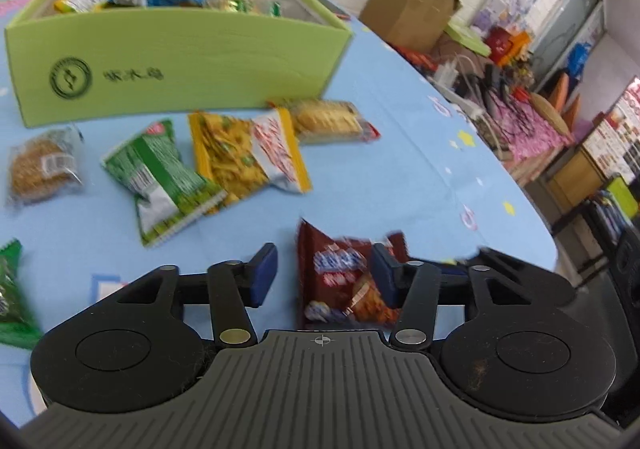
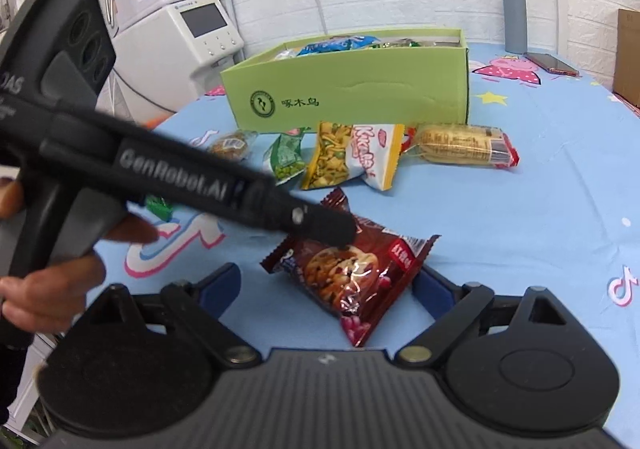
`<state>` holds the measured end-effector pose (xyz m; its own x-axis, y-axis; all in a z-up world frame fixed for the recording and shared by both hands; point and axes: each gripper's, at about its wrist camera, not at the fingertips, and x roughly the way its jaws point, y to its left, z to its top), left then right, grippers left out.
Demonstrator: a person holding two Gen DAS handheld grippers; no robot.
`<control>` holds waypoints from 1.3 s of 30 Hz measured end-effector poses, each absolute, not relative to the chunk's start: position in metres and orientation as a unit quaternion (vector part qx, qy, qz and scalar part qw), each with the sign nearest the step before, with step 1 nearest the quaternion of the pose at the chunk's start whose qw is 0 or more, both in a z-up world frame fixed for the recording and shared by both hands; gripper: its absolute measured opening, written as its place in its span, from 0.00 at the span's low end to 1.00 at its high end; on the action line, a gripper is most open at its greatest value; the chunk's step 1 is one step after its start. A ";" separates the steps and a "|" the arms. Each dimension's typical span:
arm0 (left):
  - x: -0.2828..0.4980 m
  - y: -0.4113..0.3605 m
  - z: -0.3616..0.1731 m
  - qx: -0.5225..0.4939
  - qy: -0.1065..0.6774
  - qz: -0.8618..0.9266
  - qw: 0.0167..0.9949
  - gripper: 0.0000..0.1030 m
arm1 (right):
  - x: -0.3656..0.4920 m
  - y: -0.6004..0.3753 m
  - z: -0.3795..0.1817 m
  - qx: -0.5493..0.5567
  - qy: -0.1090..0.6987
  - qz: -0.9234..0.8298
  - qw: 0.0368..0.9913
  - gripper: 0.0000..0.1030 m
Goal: Organize snacks
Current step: 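Grasp the brown cookie pack with the left gripper, then carry the brown cookie pack with the left gripper and release it into the box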
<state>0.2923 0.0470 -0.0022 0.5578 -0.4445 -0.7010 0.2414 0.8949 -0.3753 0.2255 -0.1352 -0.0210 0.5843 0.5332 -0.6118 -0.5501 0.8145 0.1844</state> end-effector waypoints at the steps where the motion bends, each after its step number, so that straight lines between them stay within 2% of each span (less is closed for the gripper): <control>1: 0.295 0.048 -0.003 -0.122 0.430 -0.191 0.874 0.40 | 0.223 -0.136 -0.020 -0.014 0.337 0.302 0.892 0.90; 6: 0.294 0.042 -0.015 -0.135 0.437 -0.215 0.863 0.36 | 0.226 -0.137 -0.025 -0.011 0.338 0.300 0.892 0.90; 7: 0.291 0.040 -0.016 -0.133 0.432 -0.215 0.866 0.29 | 0.224 -0.133 -0.026 -0.024 0.331 0.303 0.893 0.89; 9: 0.288 0.041 -0.016 -0.145 0.434 -0.213 0.863 0.24 | 0.219 -0.127 -0.025 -0.045 0.324 0.302 0.895 0.76; 10: 0.287 0.042 -0.014 -0.152 0.433 -0.211 0.863 0.18 | 0.220 -0.127 -0.022 -0.044 0.324 0.302 0.895 0.74; 11: 0.287 0.043 -0.010 -0.159 0.431 -0.211 0.863 0.17 | 0.222 -0.129 -0.019 -0.035 0.326 0.306 0.894 0.72; 17: 0.310 0.044 0.032 -0.165 0.392 -0.210 0.880 0.17 | 0.243 -0.129 0.014 -0.044 0.290 0.311 0.904 0.71; 24: 0.390 0.055 0.101 -0.142 0.332 -0.194 0.912 0.17 | 0.328 -0.110 0.074 -0.084 0.229 0.319 0.916 0.72; 30: 0.475 0.072 0.106 -0.120 0.340 -0.167 0.918 0.17 | 0.420 -0.083 0.082 -0.100 0.241 0.327 0.908 0.73; 34: 0.514 0.088 0.075 -0.124 0.370 -0.151 0.908 0.19 | 0.462 -0.065 0.056 -0.101 0.268 0.333 0.898 0.73; 35: 0.518 0.091 0.066 -0.124 0.375 -0.146 0.907 0.25 | 0.470 -0.058 0.048 -0.101 0.277 0.334 0.895 0.76; 36: 0.521 0.093 0.059 -0.126 0.376 -0.143 0.907 0.27 | 0.475 -0.055 0.040 -0.104 0.283 0.333 0.893 0.77; 39: 0.524 0.102 0.047 -0.148 0.375 -0.149 0.903 0.42 | 0.483 -0.054 0.026 -0.084 0.293 0.336 0.891 0.80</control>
<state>0.5240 0.1021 0.0472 0.6743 -0.3791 -0.6337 0.1574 0.9122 -0.3782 0.4830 -0.0544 0.0259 0.6024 0.5493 -0.5791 -0.6477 0.7604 0.0476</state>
